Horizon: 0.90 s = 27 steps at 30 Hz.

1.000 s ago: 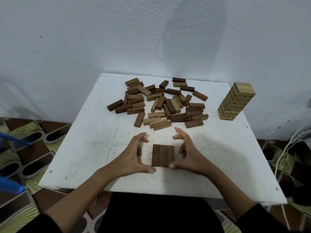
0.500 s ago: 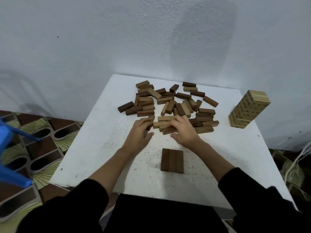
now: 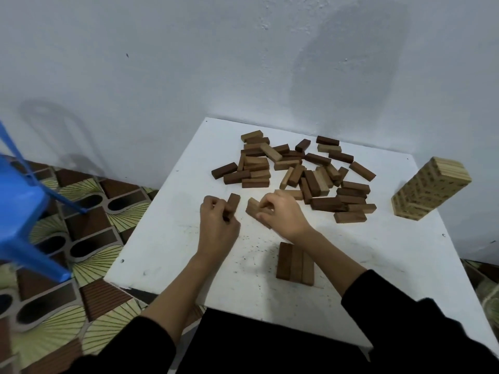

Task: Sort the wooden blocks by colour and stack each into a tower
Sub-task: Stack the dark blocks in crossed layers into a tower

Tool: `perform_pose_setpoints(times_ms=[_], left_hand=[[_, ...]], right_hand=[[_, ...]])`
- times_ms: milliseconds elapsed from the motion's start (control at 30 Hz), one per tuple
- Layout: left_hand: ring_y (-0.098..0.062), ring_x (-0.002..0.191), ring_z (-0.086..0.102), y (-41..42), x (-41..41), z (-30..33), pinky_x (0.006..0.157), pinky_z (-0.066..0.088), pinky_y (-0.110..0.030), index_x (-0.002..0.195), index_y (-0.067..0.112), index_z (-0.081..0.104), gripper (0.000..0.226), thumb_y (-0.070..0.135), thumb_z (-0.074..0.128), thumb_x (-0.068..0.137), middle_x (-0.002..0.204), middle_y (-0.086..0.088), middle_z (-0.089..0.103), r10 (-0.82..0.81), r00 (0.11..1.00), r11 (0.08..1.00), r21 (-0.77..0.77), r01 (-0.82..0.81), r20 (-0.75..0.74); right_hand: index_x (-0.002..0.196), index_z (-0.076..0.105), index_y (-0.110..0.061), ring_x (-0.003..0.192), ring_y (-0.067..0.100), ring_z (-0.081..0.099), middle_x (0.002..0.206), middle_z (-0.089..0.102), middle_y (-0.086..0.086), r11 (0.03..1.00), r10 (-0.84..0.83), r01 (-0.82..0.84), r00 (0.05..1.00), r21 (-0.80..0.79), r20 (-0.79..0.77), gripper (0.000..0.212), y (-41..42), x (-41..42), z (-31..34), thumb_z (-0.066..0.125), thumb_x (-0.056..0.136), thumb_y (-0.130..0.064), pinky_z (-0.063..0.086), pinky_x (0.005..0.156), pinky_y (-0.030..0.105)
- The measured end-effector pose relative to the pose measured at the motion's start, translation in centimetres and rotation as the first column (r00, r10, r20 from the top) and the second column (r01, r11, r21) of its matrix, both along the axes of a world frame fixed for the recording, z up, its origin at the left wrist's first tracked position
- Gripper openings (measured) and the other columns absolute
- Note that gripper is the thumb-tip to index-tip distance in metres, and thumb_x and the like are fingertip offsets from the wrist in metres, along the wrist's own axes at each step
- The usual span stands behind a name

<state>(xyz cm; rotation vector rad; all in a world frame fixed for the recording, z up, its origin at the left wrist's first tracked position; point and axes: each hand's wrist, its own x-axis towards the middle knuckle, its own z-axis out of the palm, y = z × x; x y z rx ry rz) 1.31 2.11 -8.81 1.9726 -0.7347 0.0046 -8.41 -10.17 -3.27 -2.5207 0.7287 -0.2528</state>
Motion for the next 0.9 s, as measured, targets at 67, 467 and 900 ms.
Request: perform_pose_setpoints(times_ms=[67,467,900], left_hand=[[-0.025,0.083,0.051,0.1,0.0,0.1,0.067,0.048,-0.033,0.073,0.005,0.049,0.016,-0.010,0.052,0.069,0.095,-0.002,0.042,-0.008,0.999,1.000,0.020,0.009,-0.053],[-0.018,0.099,0.042,0.3,-0.8,0.7,0.079,0.044,-0.028,0.109,0.016,0.061,0.040,-0.005,0.056,0.075,0.098,0.001,0.042,-0.057,0.997,0.997,0.057,0.059,-0.048],[-0.018,0.092,0.042,0.5,-1.2,1.5,0.072,0.048,-0.031,0.105,0.020,0.057,0.036,-0.004,0.052,0.078,0.092,0.006,0.035,-0.008,0.996,0.999,0.032,0.011,-0.084]], right_hand=[[0.091,0.064,-0.011,0.089,0.017,0.051,0.093,0.055,0.001,0.996,-0.059,0.057,0.998,0.075,0.020,0.015,0.5,1.1,0.3,0.070,0.081,-0.019,0.043,0.074,0.028],[0.111,0.050,-0.004,0.092,0.027,0.060,0.099,0.062,0.010,0.974,-0.212,0.217,0.974,0.059,-0.078,0.039,1.9,3.3,0.8,0.069,0.085,-0.027,0.046,0.068,0.033],[0.067,0.050,-0.010,0.070,0.023,0.058,0.067,0.053,0.003,0.913,-0.282,0.307,0.951,0.268,-0.131,0.033,1.8,4.3,0.3,0.058,0.093,-0.029,0.046,0.059,0.034]])
